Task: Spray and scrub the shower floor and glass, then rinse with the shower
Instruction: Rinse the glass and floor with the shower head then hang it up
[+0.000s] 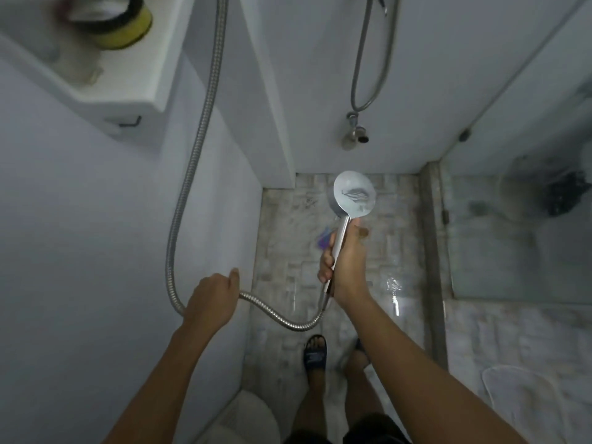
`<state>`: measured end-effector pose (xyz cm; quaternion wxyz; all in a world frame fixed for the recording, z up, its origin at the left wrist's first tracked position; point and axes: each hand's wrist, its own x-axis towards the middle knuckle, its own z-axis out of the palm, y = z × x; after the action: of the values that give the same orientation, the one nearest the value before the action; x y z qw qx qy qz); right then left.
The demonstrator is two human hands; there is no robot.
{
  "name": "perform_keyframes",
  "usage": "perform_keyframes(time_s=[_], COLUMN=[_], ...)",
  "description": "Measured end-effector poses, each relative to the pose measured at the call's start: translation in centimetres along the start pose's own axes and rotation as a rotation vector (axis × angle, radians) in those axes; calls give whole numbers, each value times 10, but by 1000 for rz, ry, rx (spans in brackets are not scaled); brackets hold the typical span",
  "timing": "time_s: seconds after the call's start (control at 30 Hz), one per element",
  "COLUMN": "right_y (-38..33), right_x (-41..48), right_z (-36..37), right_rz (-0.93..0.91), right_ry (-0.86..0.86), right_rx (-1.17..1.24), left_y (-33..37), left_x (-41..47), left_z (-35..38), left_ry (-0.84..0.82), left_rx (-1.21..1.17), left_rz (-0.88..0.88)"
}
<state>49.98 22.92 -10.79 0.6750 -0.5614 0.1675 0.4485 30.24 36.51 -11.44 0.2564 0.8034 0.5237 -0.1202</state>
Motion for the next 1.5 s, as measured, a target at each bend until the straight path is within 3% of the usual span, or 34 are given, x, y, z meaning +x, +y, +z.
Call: perform_keyframes(time_s=[0.3, 0.93, 1.5], right_y=[67, 78, -12], right_x=[-8, -10, -17], right_z=[11, -29, -188], right_rz=[103, 31, -239], right_ry=[28, 195, 502], right_rx=[-45, -44, 62], left_y=[-34, -6, 177], left_x=[-12, -20, -33], left_z=[20, 42, 110], left_ry=[32, -59, -256], left_rx=[31, -33, 46], left_rz=[-74, -48, 278])
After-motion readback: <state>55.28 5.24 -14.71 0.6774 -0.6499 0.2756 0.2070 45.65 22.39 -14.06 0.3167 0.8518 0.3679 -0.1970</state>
